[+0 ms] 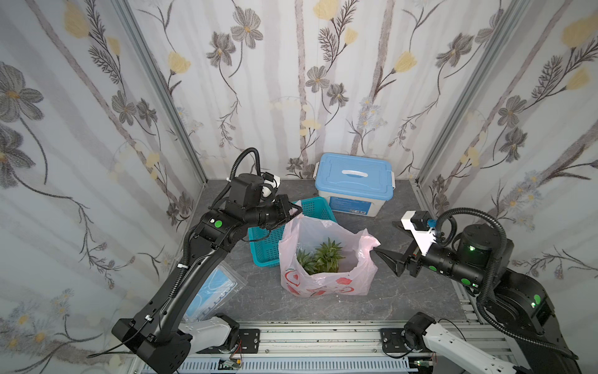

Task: Place the pineapple into a plastic bag & tie a knot
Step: Adjust the plastic bag at the center of the board, then cross the plastic bag at the center of the board.

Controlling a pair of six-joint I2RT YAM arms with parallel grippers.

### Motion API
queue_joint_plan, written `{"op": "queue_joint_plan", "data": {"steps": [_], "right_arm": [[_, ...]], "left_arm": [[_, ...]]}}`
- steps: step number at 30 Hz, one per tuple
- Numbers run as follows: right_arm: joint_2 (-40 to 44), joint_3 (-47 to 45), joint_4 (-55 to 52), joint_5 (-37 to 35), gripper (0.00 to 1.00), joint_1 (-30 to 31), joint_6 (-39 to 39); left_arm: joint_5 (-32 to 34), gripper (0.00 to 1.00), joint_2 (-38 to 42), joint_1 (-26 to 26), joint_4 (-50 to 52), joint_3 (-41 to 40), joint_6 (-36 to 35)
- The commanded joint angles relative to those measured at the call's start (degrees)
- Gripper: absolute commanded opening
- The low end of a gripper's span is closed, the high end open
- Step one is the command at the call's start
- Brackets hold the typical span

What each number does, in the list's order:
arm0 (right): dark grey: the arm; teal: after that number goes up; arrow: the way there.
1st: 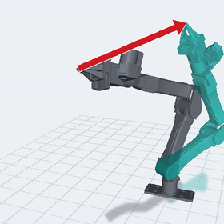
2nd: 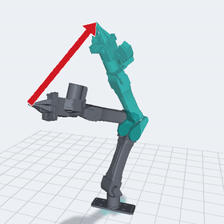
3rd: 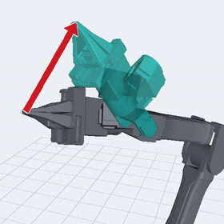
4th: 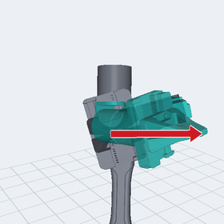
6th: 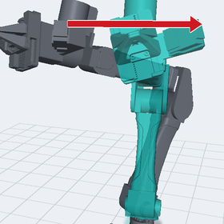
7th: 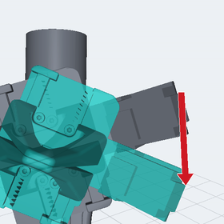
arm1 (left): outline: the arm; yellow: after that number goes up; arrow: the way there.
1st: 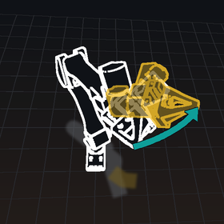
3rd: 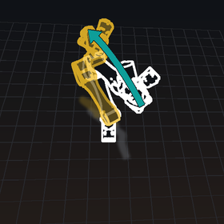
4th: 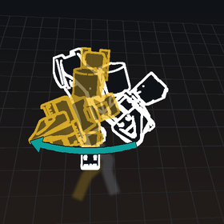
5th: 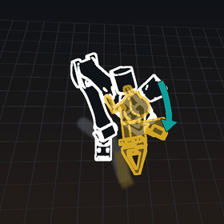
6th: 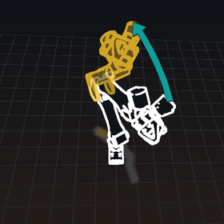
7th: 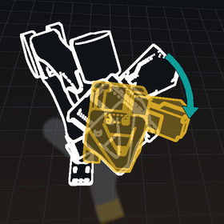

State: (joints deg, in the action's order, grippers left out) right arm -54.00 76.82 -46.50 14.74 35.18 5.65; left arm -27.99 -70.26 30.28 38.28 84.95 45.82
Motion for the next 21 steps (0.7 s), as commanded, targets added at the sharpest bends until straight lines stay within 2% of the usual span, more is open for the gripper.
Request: {"op": "queue_joint_plan", "data": {"steps": [1, 6, 10, 12, 16, 21], "right_arm": [[-3.9, 1.6, 4.7, 10.6, 1.00, 0.0, 2.7], [-5.2, 1.3, 5.5, 20.5, 1.00, 0.0, 3.1], [-5.9, 1.9, 1.6, 23.7, 0.99, 0.0, 4.2], [-6.3, 1.2, 1.0, 23.1, 0.99, 0.0, 4.7], [-6.8, -1.8, 2.5, 14.9, 0.91, 0.1, 7.6], [-7.7, -4.2, 4.9, 14.9, 0.76, 0.3, 9.0]], "left_arm": [[1.0, 0.00, -0.1, -0.1, 0.3, 1.0, -1.4], [1.5, 0.00, 0.2, 0.0, 0.8, 1.0, -1.3], [2.2, 0.00, -0.2, 0.0, 1.4, 1.2, -1.2], [2.2, 0.00, -0.3, 0.0, 1.3, 1.2, -1.1], [2.0, 0.00, -0.3, 0.0, 1.1, 1.1, -1.1], [2.1, 0.00, -0.2, 0.0, 0.4, 1.2, -0.1]]}}
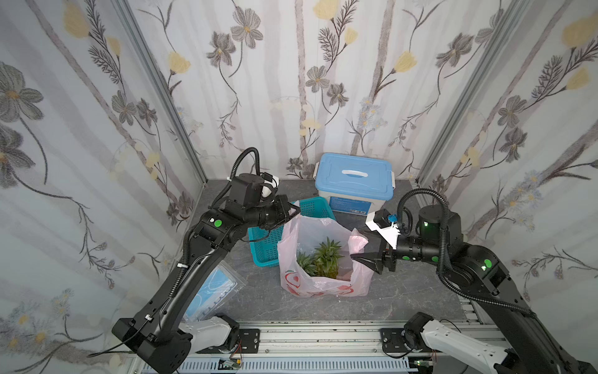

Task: Place the pineapple into a plastic bag & tie a knot
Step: Cross the plastic bag at the center of the board.

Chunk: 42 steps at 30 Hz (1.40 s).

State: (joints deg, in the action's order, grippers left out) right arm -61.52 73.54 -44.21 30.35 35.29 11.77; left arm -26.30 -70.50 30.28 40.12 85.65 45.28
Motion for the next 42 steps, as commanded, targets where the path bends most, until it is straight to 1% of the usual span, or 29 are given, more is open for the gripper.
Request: {"op": "queue_joint_plan", "data": {"steps": [1, 2, 4, 5, 6, 7, 10, 11, 12, 13, 14, 16, 17, 18, 19, 20, 22, 26, 27, 29, 31, 34, 36, 39, 42], "right_arm": [[-0.1, -1.6, 3.5, -1.1, 0.69, 0.1, 3.1], [0.0, -1.9, 4.4, -1.0, 0.60, 0.1, 3.4], [0.0, -2.4, 6.0, 0.5, 0.38, 0.0, 4.1], [0.0, -2.5, 6.5, 1.4, 0.29, 0.0, 4.1], [-0.1, -2.6, 7.1, 2.8, 0.16, 0.0, 4.1], [-0.2, -2.6, 7.6, 3.5, 0.00, -0.1, 4.0], [-0.2, -3.5, 9.6, 5.0, 0.00, -0.1, 2.6], [0.0, -3.8, 10.4, 4.9, 0.00, -0.1, 2.2], [0.1, -4.0, 11.0, 4.9, 0.00, -0.2, 1.8], [0.4, -4.2, 11.7, 4.8, 0.00, -0.3, 1.4], [0.5, -4.4, 12.4, 4.4, 0.00, -0.4, 1.0], [1.0, -5.0, 13.5, 3.1, 0.00, -0.7, 0.1], [1.2, -5.2, 13.9, 2.5, 0.00, -0.8, -0.2], [1.6, -5.5, 14.1, 1.6, 0.00, -0.9, -0.7], [1.8, -5.8, 14.3, 0.8, 0.00, -1.1, -1.1], [2.2, -6.2, 14.4, 0.2, 0.00, -1.2, -1.3], [2.9, -6.8, 14.5, -1.1, 0.00, -1.3, -1.7], [4.2, -7.7, 14.4, -2.1, 0.00, -1.8, -2.4], [4.5, -7.9, 14.4, -2.1, 0.00, -2.0, -2.5], [4.9, -8.5, 14.5, -1.5, 0.00, -2.2, -2.6], [5.2, -8.7, 14.4, -0.5, 0.00, -2.4, -2.5], [5.4, -9.0, 14.4, 0.8, 0.00, -2.6, -2.5], [5.4, -9.2, 14.5, 1.7, 0.00, -2.7, -2.4], [5.3, -9.0, 14.2, 2.5, 0.00, -2.8, -2.2], [5.5, -9.0, 13.9, 2.7, 0.00, -3.0, -1.9]], "left_arm": [[0.5, 0.00, 0.1, 0.0, -1.8, 0.4, 0.7], [0.4, 0.00, 0.1, 0.0, -1.8, 0.4, 0.7], [0.7, 0.00, 0.5, 0.0, -1.6, 0.4, 0.7], [1.1, 0.00, 0.7, -0.1, -1.5, 0.3, 0.5], [1.6, 0.00, 1.0, -0.1, -1.4, 0.1, 0.3], [2.2, 0.00, 1.3, -0.1, -1.2, -0.1, 0.0], [4.2, 0.00, 2.5, -0.2, -0.7, -1.0, -0.5], [4.8, 0.02, 3.0, -0.3, -0.6, -1.3, -0.8], [5.5, 0.06, 3.5, -0.4, -0.5, -1.7, -1.2], [6.2, 0.15, 4.2, -0.4, -0.5, -2.0, -1.8], [7.0, 0.28, 5.1, -0.5, -0.4, -2.7, -2.7], [9.6, 0.62, 7.9, -0.5, -0.6, -5.7, -6.1], [11.6, 0.74, 9.2, -0.6, -0.4, -6.8, -8.0], [13.4, 0.88, 11.2, -0.6, 0.2, -8.0, -10.3], [14.8, 0.96, 13.3, -0.6, 0.4, -9.0, -13.5], [16.1, 1.00, 14.7, -0.6, 1.2, -9.5, -16.1], [18.6, 1.00, 17.6, -0.7, 3.6, -9.6, -22.0], [21.2, 1.00, 21.9, -0.7, 9.1, -9.1, -33.4], [21.0, 1.00, 23.0, -0.7, 9.7, -9.4, -37.6], [18.7, 1.00, 25.0, -0.7, 8.3, -11.1, -44.4], [14.6, 1.00, 26.0, -0.7, 4.6, -12.8, -50.3], [9.7, 1.00, 24.0, -0.8, 0.2, -13.8, -56.8], [6.1, 1.00, 21.3, -1.1, -2.7, -14.0, -59.2], [-0.1, 1.00, 16.8, -2.4, -7.5, -14.6, -59.8], [-3.5, 1.00, 15.1, -5.5, -11.5, -16.9, -60.4]]}}
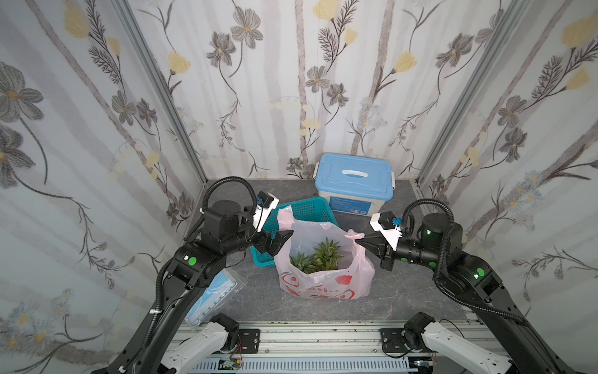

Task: Place the pineapple into a plastic bag & tie a knot
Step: Cross the plastic bag at the center of the board.

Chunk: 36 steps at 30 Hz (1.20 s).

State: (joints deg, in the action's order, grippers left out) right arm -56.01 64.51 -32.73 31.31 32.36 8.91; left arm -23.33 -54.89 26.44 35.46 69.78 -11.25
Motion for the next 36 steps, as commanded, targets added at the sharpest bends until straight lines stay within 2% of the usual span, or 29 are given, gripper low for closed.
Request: {"op": "queue_joint_plan", "data": {"steps": [1, 6, 9, 11, 12, 16, 20, 21, 24, 26, 30, 32, 36], "right_arm": [[0.1, -0.1, 2.5, 1.7, 0.00, -0.2, 1.2], [-0.6, -0.1, 2.9, 2.6, 0.00, -0.3, 1.5], [-1.2, 0.2, 3.2, 3.3, 0.00, -0.3, 1.5], [-1.5, 0.6, 3.3, 3.3, 0.00, -0.4, 1.6], [-1.5, 0.8, 3.3, 3.3, 0.00, -0.5, 1.7], [-1.9, 1.5, 3.3, 3.0, 0.00, -0.7, 2.0], [-2.7, 2.1, 3.5, 2.8, 0.00, -0.7, 2.6], [-3.2, 2.6, 3.6, 3.1, 0.00, -0.7, 2.9], [-6.5, 5.6, 3.0, 4.9, 0.00, -0.1, 5.8], [-9.5, 7.7, 3.1, 6.2, 0.00, 1.3, 8.6], [-15.3, 9.7, 9.8, 12.1, 0.00, 3.2, 9.7], [-18.4, 11.6, 13.0, 16.6, 0.00, 3.7, 8.5], [-22.9, 14.2, 15.6, 22.7, 0.00, 3.7, 7.1]], "left_arm": [[-8.3, 1.00, -0.5, -3.3, -8.7, -2.4, -3.6], [-23.8, 0.99, -3.0, -8.4, -16.9, -6.3, 1.9], [-30.1, 0.92, -4.5, -8.5, -24.6, -9.3, 7.6], [-31.7, 0.83, -4.5, -8.6, -28.8, -11.4, 10.8], [-31.8, 0.77, -4.1, -8.8, -30.3, -12.4, 11.8], [-30.3, 0.38, -0.2, -9.9, -34.8, -16.4, 15.4], [-29.1, 0.09, 2.2, -9.9, -38.0, -18.8, 20.0], [-28.8, 0.05, 2.2, -9.9, -39.6, -19.1, 22.3], [-24.8, 0.00, 1.0, -7.1, -43.8, -18.5, 29.3], [-22.8, 0.00, -1.2, -3.6, -41.6, -16.1, 30.3], [-23.9, 0.00, -6.9, 1.9, -33.3, -10.9, 26.3], [-26.3, 0.00, -9.3, 2.7, -29.1, -8.5, 23.2], [-30.1, 0.00, -9.7, 3.0, -27.1, -8.2, 17.6]]}}
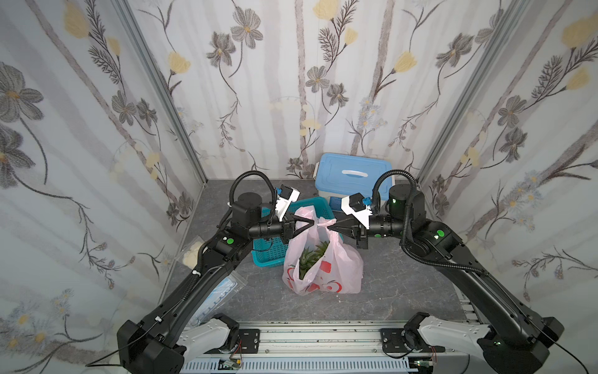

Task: Place the pineapple into a plastic bag & tie a knot
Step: Cross the plastic bag at the center of the board.

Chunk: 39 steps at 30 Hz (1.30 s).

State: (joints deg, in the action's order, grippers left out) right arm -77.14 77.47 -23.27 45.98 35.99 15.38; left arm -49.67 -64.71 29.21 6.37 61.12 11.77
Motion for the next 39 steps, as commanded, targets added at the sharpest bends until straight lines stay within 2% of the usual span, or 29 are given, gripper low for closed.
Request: {"op": "queue_joint_plan", "data": {"steps": [1, 7, 11, 16, 23, 28, 33, 35, 38, 39], "right_arm": [[-2.7, 2.0, 5.8, 8.8, 0.00, 0.1, 1.0], [-6.5, 4.2, 4.6, 9.1, 0.00, 0.5, 2.7], [-8.7, 5.4, 4.1, 11.4, 0.00, 1.5, 3.1], [-10.2, 5.9, 3.8, 15.8, 0.00, 2.0, 2.7], [-13.9, 7.9, 3.3, 22.1, 0.00, 2.9, -0.1], [-13.9, 8.1, 2.2, 16.2, 0.00, 3.9, 2.2], [-15.6, 8.0, 5.1, 9.2, 0.00, 4.4, -0.7], [-15.1, 7.9, 5.3, 8.8, 0.00, 4.1, -1.1], [-13.3, 6.3, 6.4, 9.0, 0.00, 3.5, -1.7], [-12.3, 5.5, 6.8, 9.0, 0.00, 3.2, -2.1]], "left_arm": [[-4.8, 0.00, 0.6, 0.2, 2.6, 0.0, -7.1], [-7.7, 0.21, 2.6, 0.2, 8.9, 0.0, -15.4], [-10.6, 0.38, 1.9, 0.2, 9.5, 0.0, -15.7], [-12.3, 0.49, 1.3, 0.2, 9.4, 0.0, -15.1], [-13.4, 0.54, 1.8, 0.2, 6.9, -0.8, -12.7], [-12.5, 0.55, 2.6, 0.2, 4.9, -1.1, -11.1], [-11.5, 0.52, 2.7, 0.2, 3.2, -1.5, -10.7], [-9.4, 0.55, 2.9, 0.2, 5.1, -1.4, -11.4], [-5.2, 0.73, 5.3, 0.0, 9.2, -2.6, -14.9], [-3.6, 0.84, 6.7, -0.5, 10.0, -3.7, -15.7]]}}
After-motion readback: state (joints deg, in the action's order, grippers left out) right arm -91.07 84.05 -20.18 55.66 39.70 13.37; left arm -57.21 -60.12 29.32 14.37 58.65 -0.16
